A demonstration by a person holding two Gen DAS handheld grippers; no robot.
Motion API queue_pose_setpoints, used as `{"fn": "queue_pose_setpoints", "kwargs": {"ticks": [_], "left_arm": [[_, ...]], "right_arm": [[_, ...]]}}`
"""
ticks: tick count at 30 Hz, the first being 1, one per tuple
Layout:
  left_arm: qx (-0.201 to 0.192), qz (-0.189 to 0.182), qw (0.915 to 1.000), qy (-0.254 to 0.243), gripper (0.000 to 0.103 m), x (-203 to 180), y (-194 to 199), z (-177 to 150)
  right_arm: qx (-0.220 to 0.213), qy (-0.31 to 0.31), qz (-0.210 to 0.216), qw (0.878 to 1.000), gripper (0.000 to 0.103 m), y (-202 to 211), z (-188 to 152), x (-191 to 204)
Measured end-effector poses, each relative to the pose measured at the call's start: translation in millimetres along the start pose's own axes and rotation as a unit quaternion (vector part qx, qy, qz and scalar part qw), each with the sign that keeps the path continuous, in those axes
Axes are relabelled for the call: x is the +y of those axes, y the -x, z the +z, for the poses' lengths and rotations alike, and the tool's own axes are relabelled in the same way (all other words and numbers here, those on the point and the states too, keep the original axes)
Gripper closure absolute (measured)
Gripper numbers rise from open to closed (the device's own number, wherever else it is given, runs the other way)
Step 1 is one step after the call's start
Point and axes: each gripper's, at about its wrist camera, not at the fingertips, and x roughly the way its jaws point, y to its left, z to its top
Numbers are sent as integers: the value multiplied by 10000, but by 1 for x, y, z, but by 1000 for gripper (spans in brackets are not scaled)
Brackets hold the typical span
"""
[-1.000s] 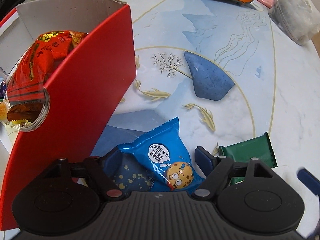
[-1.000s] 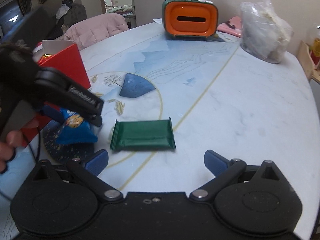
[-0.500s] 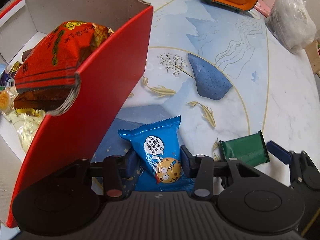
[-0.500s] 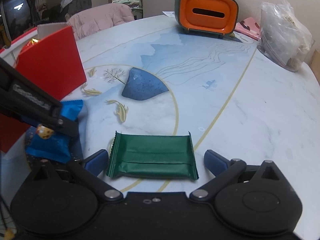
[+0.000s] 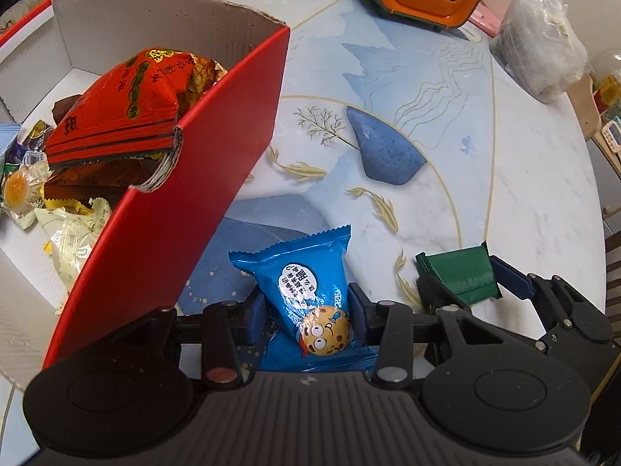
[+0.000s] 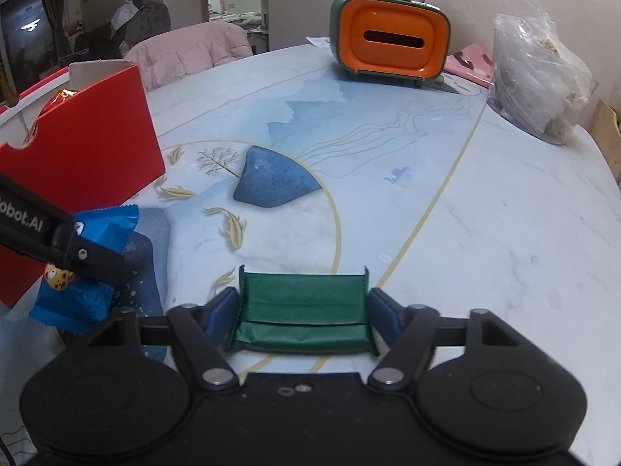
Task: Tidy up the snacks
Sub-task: 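Grasp the blue cookie packet with the left gripper while the right grasps the green bar, then carry the blue cookie packet and green bar into the red box and release them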
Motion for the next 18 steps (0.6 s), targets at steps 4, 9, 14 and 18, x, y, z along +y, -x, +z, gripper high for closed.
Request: {"fn": "queue_pose_setpoints", "kwargs": {"ticks": [4, 9, 14, 18], "left_arm": [[-42, -48, 9999, -88, 63, -1, 8, -4], [-107, -152, 9997, -178, 63, 0, 23, -11], [-190, -238, 9989, -366, 64, 1, 40, -18], [-214, -324, 9982, -468, 64, 5, 57, -22]], "right_arm": [[30, -52, -90, 9999, 36, 10, -3, 0], [-28, -131, -66, 9999, 37, 33, -7, 3], [-115, -168, -15, 9998, 37, 64, -7, 11], [-202, -198, -1, 9996, 37, 90, -6, 18]]}}
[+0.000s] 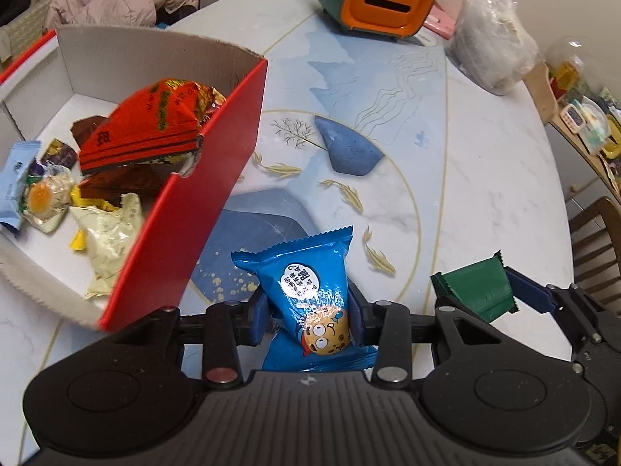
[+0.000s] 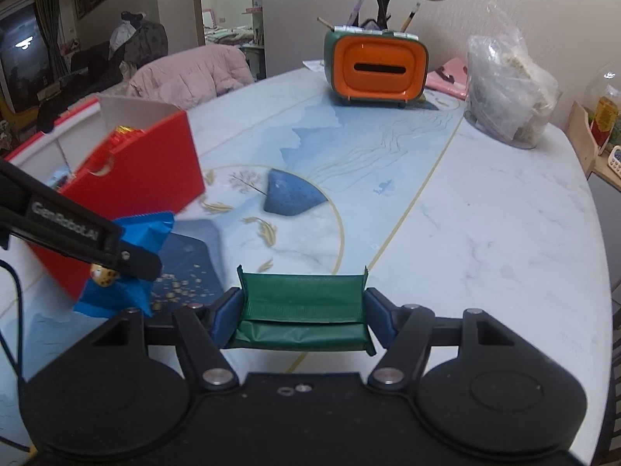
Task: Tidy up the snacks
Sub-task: 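Carry the blue cookie packet and green bar into the red box and release them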
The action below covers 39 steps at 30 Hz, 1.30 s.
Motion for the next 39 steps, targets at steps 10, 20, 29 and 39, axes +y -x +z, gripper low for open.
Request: {"fn": "queue_pose_setpoints", "kwargs": {"ticks": [10, 20, 29, 39], "left_arm": [[-96, -279, 9986, -429, 64, 11, 51, -5], [-287, -493, 9950, -817, 64, 48, 94, 2], [-563, -491, 9908, -1133, 64, 98, 123, 21], [-552, -369, 9902, -1229, 64, 163, 128, 51]], "right_arm": [[-304, -51, 1, 9995, 37, 62, 11, 28], [-474, -63, -90, 9988, 37, 91, 32, 75], [-556, 45, -146, 9983, 37, 91, 58, 136], [-602, 90, -109, 9981, 37, 74, 87, 201]]}}
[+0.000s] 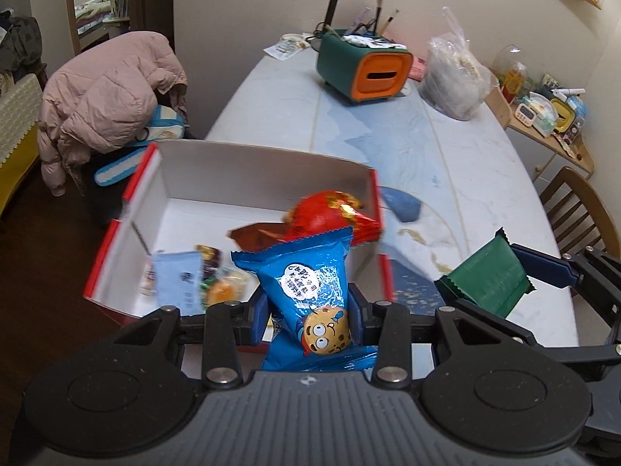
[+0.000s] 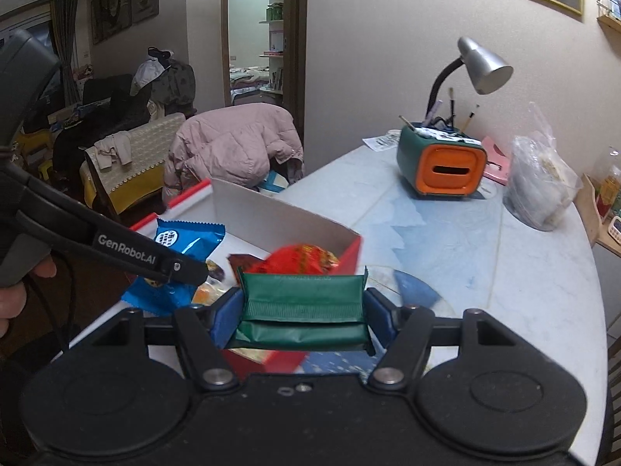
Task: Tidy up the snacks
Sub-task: 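Carry the blue cookie packet and green bar into the red box and release them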
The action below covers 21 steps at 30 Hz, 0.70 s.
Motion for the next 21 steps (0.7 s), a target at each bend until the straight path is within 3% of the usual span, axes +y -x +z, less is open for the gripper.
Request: {"fn": "queue_pose_setpoints", "kwargs": {"ticks": [13, 21], "left_arm": [[176, 323, 9992, -120, 64, 75, -25, 19], [364, 372, 9984, -228, 64, 93, -55, 32]], "right_arm": [[141, -90, 10, 9999, 36, -47, 17, 54], [404, -332, -97, 9986, 36, -83, 18, 64]]}}
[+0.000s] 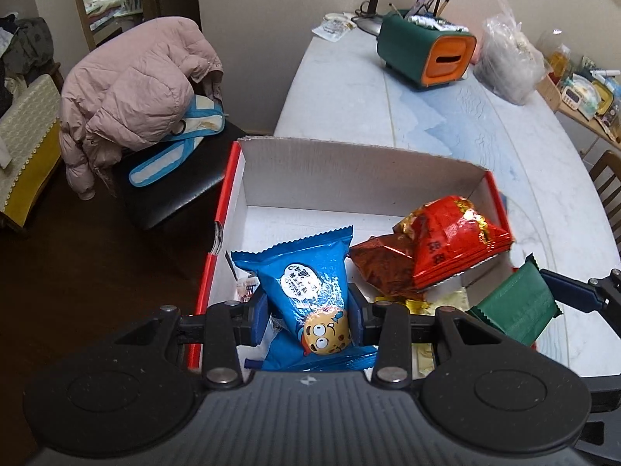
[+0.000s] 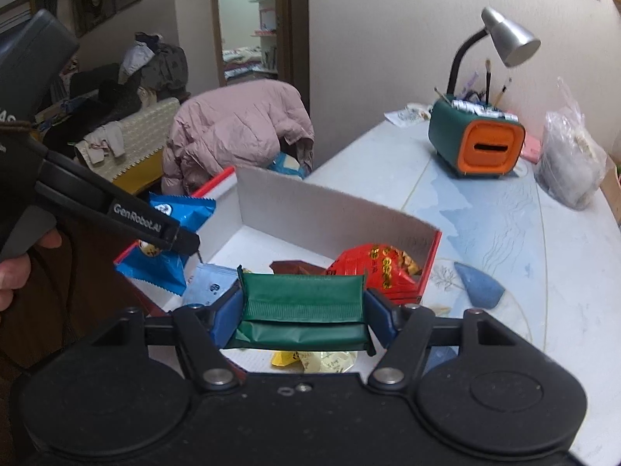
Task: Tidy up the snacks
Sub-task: 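Carry the blue cookie packet and green bar into the red box and release them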
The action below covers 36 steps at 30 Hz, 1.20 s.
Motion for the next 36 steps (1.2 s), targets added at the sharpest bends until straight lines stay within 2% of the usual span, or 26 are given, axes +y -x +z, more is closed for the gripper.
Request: {"fn": "queue_pose_setpoints", "kwargs": {"ticks": [7, 21, 26, 32, 36], "left_arm": [[198, -30, 9994, -274, 64, -10, -29, 5], [709, 84, 9965, -445, 64, -19, -81, -2], [673, 132, 9963, -523, 63, -22, -83, -6], [606, 122, 9967, -521, 63, -24, -81, -7], [590, 37, 9973, -444, 57, -22, -76, -8]], "right_arm": [[241, -130, -185, 9995, 36, -27, -4, 0], [726, -324, -280, 9964, 36, -75, -14, 0], [834, -373, -277, 9954, 34, -82, -18, -2], [772, -392, -261, 9959, 30, -82, -19, -2], [675, -411, -244, 9966, 25, -77, -18, -4]]}}
